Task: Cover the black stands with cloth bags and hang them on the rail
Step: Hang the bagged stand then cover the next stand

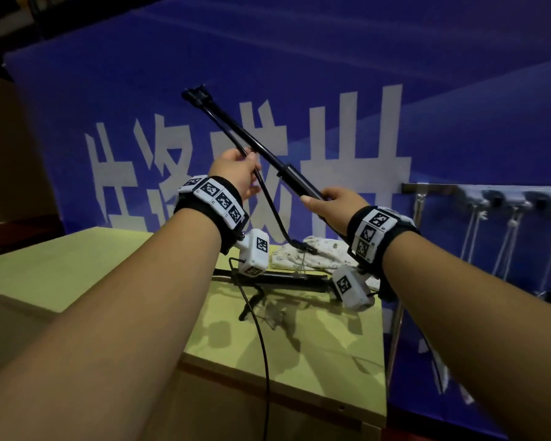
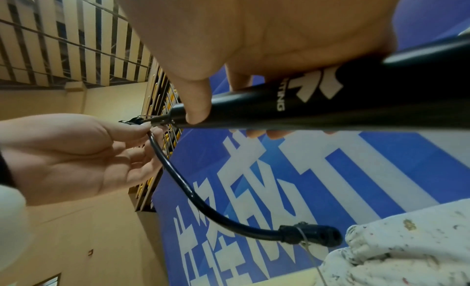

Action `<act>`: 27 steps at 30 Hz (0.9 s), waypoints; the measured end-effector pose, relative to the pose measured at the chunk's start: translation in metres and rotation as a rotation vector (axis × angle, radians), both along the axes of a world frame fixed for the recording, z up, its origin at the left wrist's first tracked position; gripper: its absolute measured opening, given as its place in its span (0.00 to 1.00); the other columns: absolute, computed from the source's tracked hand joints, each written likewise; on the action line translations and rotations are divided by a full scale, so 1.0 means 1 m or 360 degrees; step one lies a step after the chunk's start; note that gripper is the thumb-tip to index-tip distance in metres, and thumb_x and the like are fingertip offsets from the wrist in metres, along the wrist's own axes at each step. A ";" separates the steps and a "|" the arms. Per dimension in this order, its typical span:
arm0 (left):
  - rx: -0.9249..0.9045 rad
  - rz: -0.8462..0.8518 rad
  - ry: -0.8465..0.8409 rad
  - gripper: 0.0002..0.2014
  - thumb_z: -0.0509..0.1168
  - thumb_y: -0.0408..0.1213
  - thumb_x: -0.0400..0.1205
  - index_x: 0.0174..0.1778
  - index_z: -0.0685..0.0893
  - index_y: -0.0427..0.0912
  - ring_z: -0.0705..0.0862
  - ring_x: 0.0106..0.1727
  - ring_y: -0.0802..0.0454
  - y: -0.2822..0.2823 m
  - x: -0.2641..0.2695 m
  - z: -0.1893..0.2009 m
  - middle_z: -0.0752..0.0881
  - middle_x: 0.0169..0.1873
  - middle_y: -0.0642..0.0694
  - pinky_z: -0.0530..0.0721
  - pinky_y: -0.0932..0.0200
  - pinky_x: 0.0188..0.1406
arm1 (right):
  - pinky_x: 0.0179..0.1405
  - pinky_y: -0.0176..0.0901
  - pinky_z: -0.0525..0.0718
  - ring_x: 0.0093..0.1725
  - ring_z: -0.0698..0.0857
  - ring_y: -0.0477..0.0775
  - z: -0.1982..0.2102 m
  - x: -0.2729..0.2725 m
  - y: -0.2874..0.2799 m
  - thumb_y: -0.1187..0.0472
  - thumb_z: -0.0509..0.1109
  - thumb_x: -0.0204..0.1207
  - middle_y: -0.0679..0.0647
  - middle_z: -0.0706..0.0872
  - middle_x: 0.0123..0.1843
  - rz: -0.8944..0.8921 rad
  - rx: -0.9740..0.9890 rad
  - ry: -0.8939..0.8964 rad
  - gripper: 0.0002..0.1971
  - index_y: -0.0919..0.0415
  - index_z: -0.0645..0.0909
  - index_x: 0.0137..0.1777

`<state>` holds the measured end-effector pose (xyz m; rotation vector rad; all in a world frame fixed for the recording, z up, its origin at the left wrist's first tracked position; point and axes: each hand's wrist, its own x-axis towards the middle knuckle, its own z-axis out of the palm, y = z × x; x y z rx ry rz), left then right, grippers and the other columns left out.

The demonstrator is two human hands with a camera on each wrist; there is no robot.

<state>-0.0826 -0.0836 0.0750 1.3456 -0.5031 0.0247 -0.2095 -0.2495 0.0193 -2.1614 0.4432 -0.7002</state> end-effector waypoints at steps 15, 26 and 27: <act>0.0050 -0.0327 -0.0230 0.14 0.57 0.33 0.94 0.66 0.86 0.46 0.83 0.44 0.54 -0.148 -0.107 -0.001 0.80 0.39 0.47 0.92 0.56 0.41 | 0.32 0.39 0.78 0.33 0.82 0.51 -0.025 -0.129 -0.090 0.42 0.74 0.85 0.49 0.85 0.34 -0.0363 0.0273 -0.0311 0.13 0.50 0.87 0.47; 0.0402 -0.0605 -0.0515 0.14 0.56 0.31 0.93 0.67 0.86 0.43 0.80 0.38 0.51 -0.218 -0.176 -0.026 0.80 0.34 0.49 0.92 0.46 0.47 | 0.47 0.52 0.83 0.38 0.84 0.59 -0.043 -0.187 -0.107 0.42 0.67 0.90 0.57 0.86 0.37 -0.0371 0.0739 -0.0427 0.22 0.62 0.87 0.50; 0.0455 -0.0622 -0.0551 0.13 0.57 0.31 0.93 0.60 0.87 0.46 0.80 0.38 0.49 -0.223 -0.181 -0.029 0.81 0.33 0.49 0.91 0.42 0.51 | 0.49 0.54 0.85 0.39 0.85 0.60 -0.043 -0.189 -0.108 0.41 0.66 0.90 0.58 0.87 0.37 -0.0387 0.0753 -0.0420 0.25 0.65 0.89 0.54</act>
